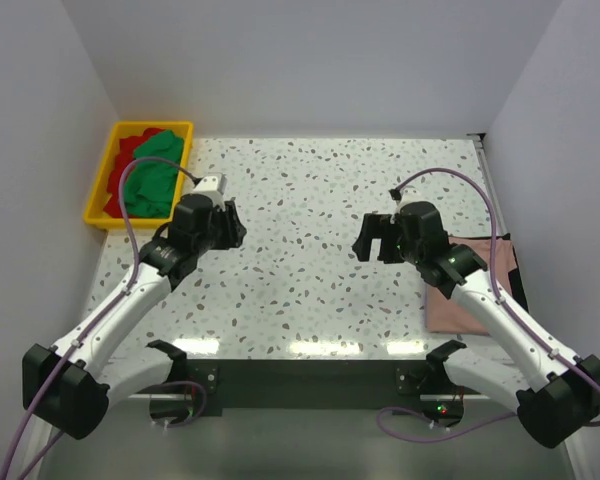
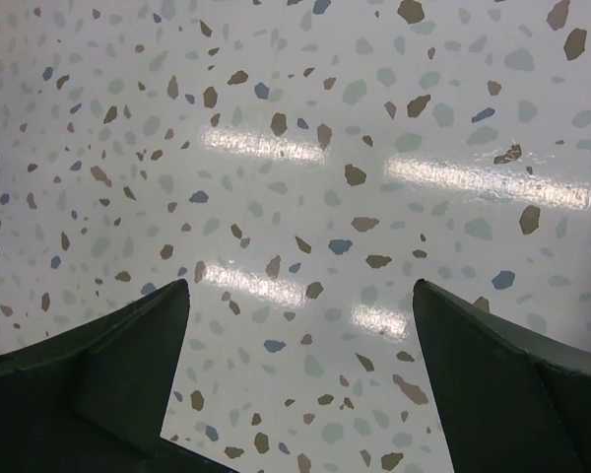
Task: Fold and stack the t-shirts
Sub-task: Grab the tshirt from the pile
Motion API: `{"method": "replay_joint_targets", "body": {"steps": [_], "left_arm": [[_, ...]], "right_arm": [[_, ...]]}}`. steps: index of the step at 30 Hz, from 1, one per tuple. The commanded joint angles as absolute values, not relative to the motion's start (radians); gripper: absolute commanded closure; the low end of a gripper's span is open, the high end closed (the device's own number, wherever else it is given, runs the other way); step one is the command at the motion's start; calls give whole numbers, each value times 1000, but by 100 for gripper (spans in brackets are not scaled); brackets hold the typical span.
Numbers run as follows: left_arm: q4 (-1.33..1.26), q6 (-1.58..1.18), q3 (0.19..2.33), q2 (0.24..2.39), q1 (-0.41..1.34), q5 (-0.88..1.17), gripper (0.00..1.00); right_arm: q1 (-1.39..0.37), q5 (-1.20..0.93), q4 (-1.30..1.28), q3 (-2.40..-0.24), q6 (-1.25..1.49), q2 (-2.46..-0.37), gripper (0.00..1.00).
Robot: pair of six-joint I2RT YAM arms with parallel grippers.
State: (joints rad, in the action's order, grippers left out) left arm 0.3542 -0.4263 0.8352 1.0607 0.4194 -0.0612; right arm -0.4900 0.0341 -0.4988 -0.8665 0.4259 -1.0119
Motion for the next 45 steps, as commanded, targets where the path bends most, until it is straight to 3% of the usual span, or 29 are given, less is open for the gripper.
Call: {"method": "replay_joint_targets", "body": {"steps": [1, 8, 14, 18, 30, 36, 39, 40, 43, 45], "left_arm": [[316, -437, 870, 1078, 419, -106, 53], [368, -483, 1034, 1253, 365, -229, 35], [396, -566, 1262, 1464, 95, -193, 22], [380, -610, 1350, 1618, -72, -207, 21], [431, -611, 1713, 2097, -202, -356, 27], [435, -598, 1799, 2203, -227, -321, 39], [431, -591, 1801, 2200, -227, -304, 55], [416, -589, 1793, 2191, -227, -301, 67], [419, -584, 1795, 2142, -227, -275, 87], [420, -583, 1796, 2114, -229, -259, 93]], "right_arm": [[-489, 3, -460, -870, 405, -992, 1], [-488, -46, -465, -867, 405, -1002, 1], [-488, -72, -460, -861, 411, -997, 1], [-488, -94, -465, -862, 411, -1014, 1], [-489, -103, -480, -862, 407, -1011, 1], [-489, -118, -474, -861, 405, -1023, 1], [-489, -117, -474, -861, 405, -1023, 1], [-488, -115, -471, -861, 405, -1023, 1], [-489, -118, -471, -862, 406, -1026, 1], [-488, -118, -471, -864, 407, -1028, 1]]}}
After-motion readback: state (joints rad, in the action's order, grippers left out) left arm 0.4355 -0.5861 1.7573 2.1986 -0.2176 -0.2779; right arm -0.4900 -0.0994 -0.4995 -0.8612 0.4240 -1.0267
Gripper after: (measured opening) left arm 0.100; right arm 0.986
